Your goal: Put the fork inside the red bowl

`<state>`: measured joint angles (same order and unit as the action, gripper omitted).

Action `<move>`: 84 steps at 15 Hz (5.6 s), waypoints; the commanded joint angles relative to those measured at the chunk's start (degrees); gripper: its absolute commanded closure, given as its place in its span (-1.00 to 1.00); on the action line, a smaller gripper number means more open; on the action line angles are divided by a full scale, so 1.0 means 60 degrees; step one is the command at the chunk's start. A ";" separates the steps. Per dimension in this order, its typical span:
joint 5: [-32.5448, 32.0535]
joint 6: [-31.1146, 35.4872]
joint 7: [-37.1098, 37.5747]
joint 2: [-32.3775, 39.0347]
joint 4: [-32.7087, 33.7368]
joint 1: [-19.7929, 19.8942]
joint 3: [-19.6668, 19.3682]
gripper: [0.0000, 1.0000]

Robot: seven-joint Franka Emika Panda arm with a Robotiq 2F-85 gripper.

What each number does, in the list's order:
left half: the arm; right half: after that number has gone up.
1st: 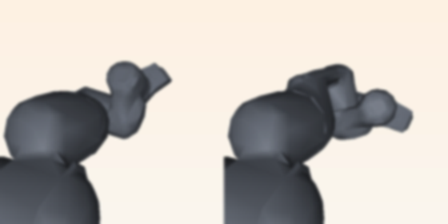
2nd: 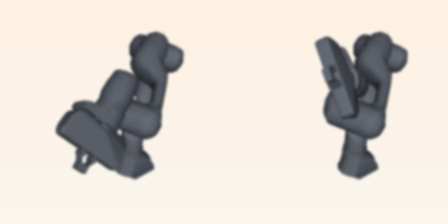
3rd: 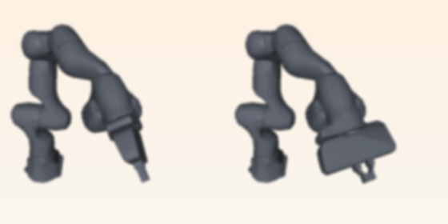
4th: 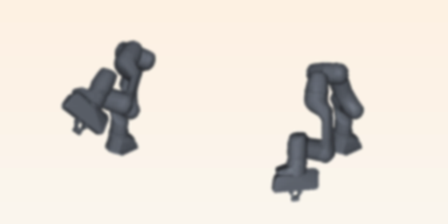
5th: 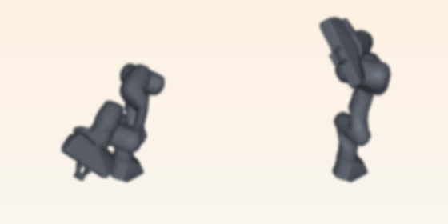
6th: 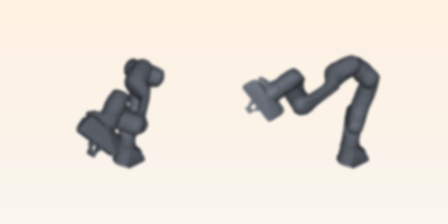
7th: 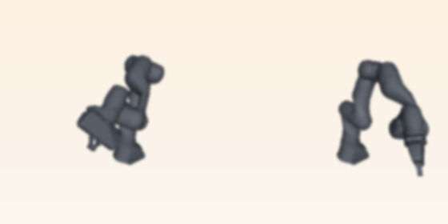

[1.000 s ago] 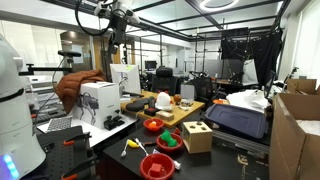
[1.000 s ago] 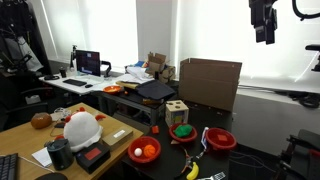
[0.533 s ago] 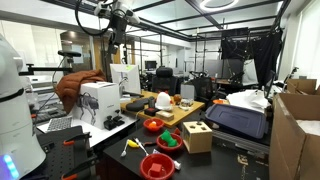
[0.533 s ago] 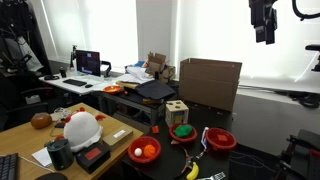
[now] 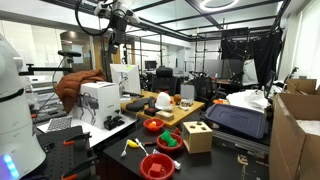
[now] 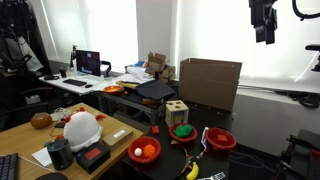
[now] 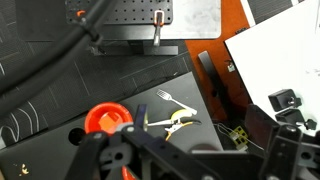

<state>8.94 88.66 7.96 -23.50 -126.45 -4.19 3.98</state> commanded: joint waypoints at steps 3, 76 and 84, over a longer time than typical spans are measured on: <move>0.0018 -0.0024 -0.0024 0.0004 0.0020 0.0081 0.0065 -1.00; 0.2108 0.5704 0.3335 1.2270 0.3947 -0.0346 -0.0321 -1.00; 0.3405 0.6990 0.5353 1.2314 0.3156 -0.0257 -0.0681 -1.00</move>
<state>25.99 127.25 35.38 52.27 -104.03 -6.20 -0.05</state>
